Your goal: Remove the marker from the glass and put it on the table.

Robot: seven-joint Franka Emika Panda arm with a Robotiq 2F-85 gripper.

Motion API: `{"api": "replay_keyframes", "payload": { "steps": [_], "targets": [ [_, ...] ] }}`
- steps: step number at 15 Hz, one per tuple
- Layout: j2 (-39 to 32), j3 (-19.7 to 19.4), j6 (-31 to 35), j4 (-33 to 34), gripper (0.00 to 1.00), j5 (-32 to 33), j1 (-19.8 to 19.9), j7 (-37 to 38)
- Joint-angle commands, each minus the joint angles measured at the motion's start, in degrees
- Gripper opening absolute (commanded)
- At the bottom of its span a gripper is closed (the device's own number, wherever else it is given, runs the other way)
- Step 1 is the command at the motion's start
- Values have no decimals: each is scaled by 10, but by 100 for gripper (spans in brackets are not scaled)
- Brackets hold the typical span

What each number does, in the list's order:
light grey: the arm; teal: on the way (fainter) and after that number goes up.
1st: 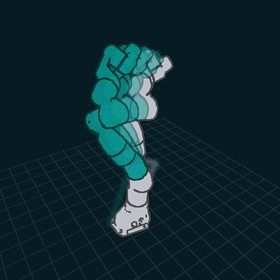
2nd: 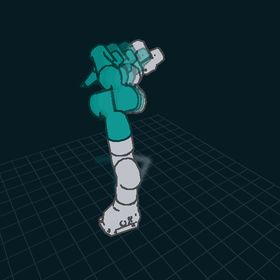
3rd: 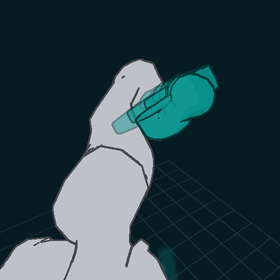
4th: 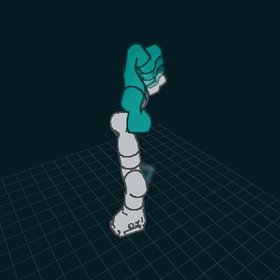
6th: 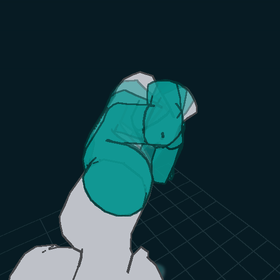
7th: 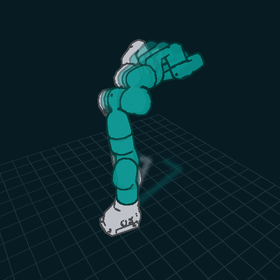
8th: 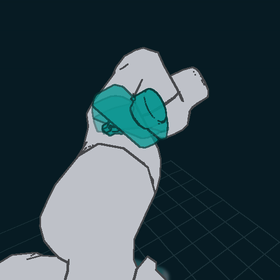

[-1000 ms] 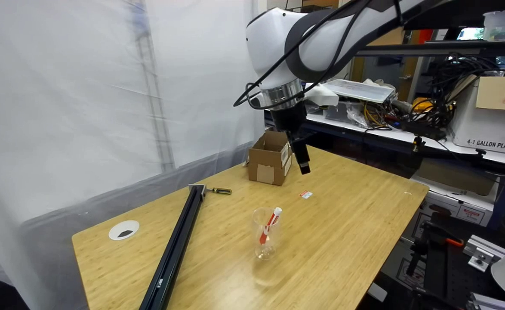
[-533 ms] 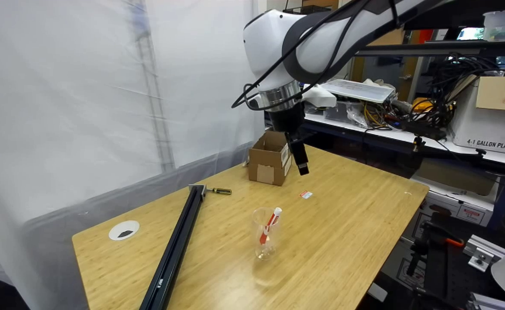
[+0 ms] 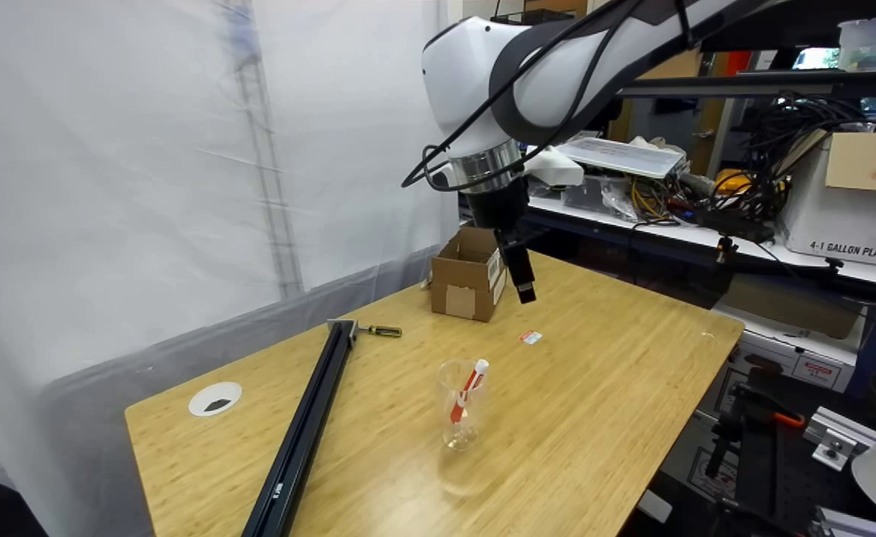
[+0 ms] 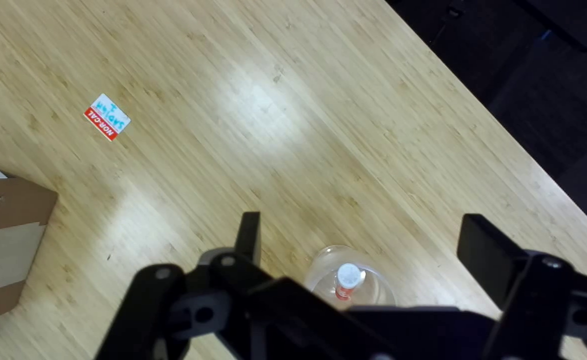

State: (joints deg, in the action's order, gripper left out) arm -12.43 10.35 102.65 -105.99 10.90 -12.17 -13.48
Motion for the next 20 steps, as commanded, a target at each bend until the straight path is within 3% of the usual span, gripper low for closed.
{"api": "replay_keyframes", "payload": {
  "steps": [1, 20],
  "targets": [
    [-1, 3, -2, 2, 100, 0, 2, 1],
    [-10, 3, 2, 7, 100, 4, 2, 0]
  ]
}}
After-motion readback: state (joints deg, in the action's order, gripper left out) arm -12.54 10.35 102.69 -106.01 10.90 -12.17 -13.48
